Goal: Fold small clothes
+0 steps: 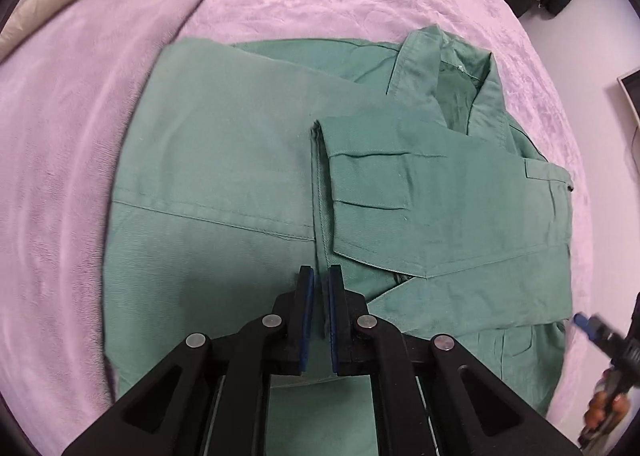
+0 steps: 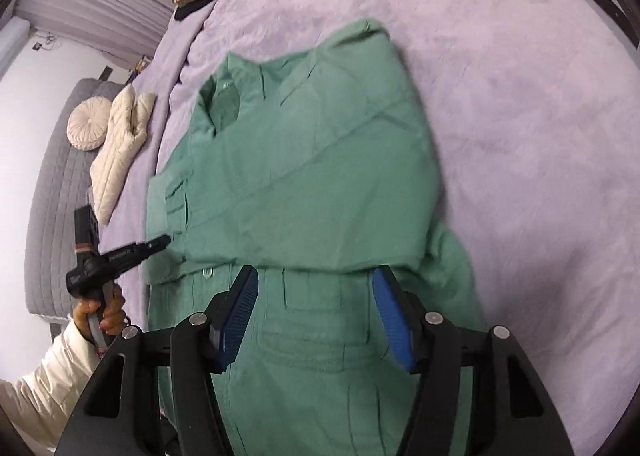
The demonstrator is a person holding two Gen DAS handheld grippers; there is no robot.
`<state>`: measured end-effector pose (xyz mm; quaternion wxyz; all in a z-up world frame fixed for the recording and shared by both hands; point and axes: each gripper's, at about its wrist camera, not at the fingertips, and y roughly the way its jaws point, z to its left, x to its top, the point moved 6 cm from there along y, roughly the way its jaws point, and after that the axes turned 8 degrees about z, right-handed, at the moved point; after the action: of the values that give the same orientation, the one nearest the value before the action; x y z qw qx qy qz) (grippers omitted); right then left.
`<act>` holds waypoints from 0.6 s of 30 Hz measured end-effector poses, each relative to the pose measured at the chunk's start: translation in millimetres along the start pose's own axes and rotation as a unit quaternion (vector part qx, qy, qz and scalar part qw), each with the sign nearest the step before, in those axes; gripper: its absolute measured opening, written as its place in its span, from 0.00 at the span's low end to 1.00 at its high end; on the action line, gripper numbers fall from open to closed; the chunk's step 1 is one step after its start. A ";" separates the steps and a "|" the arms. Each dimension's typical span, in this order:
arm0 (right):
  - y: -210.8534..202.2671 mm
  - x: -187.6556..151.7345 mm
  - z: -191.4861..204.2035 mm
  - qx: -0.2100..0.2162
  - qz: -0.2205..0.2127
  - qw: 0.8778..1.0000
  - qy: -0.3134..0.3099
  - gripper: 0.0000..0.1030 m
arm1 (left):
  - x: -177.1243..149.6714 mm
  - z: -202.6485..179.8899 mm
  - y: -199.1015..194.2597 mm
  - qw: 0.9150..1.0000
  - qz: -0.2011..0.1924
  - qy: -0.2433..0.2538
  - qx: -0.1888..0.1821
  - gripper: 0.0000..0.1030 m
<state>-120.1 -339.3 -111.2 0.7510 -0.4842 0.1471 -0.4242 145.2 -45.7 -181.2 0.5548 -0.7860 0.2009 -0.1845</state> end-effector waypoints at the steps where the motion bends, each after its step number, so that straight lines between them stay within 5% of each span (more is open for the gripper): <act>1: -2.4 12.2 -8.3 0.000 -0.010 1.000 0.018 0.63 | 0.4 0.5 -1.3 1.000 0.001 -0.004 0.007 0.09; 2: -3.8 22.1 -15.8 0.002 -0.017 0.999 0.031 0.63 | 1.1 1.2 -2.4 1.000 0.001 -0.006 0.015 0.16; 4: -1.6 42.5 -29.6 0.000 -0.028 0.998 0.053 0.63 | 3.2 3.5 -7.6 0.999 -0.014 -0.009 0.038 0.92; 5: 1.8 50.5 -33.5 0.001 -0.029 0.998 0.061 0.63 | 5.6 0.2 -9.2 0.999 -0.026 -0.009 0.047 0.98; 11: 21.7 86.0 -59.4 0.024 -0.018 0.995 0.093 0.63 | 18.4 -9.8 12.2 1.000 -0.005 -0.009 0.028 0.98; 14: 35.5 97.5 -63.6 0.060 -0.012 0.992 0.108 0.63 | 20.5 -8.8 32.4 0.999 0.025 -0.025 0.017 0.88; 15: 41.7 102.2 -64.9 0.080 -0.006 0.990 0.117 0.62 | 22.0 -11.9 33.6 0.999 0.025 -0.023 0.013 0.77; 17: 53.7 109.5 -64.2 0.117 0.006 0.984 0.137 0.62 | 24.3 -21.3 30.2 1.000 0.022 -0.009 -0.005 0.32; 18: 56.7 111.5 -61.8 0.128 0.010 0.982 0.139 0.47 | 24.9 -25.6 28.4 1.000 0.023 -0.004 -0.011 0.16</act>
<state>-64.5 -453.8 -168.5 0.7832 -0.3193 0.1991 -0.4949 150.1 -87.7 -198.4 0.5512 -0.7878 0.2189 -0.1663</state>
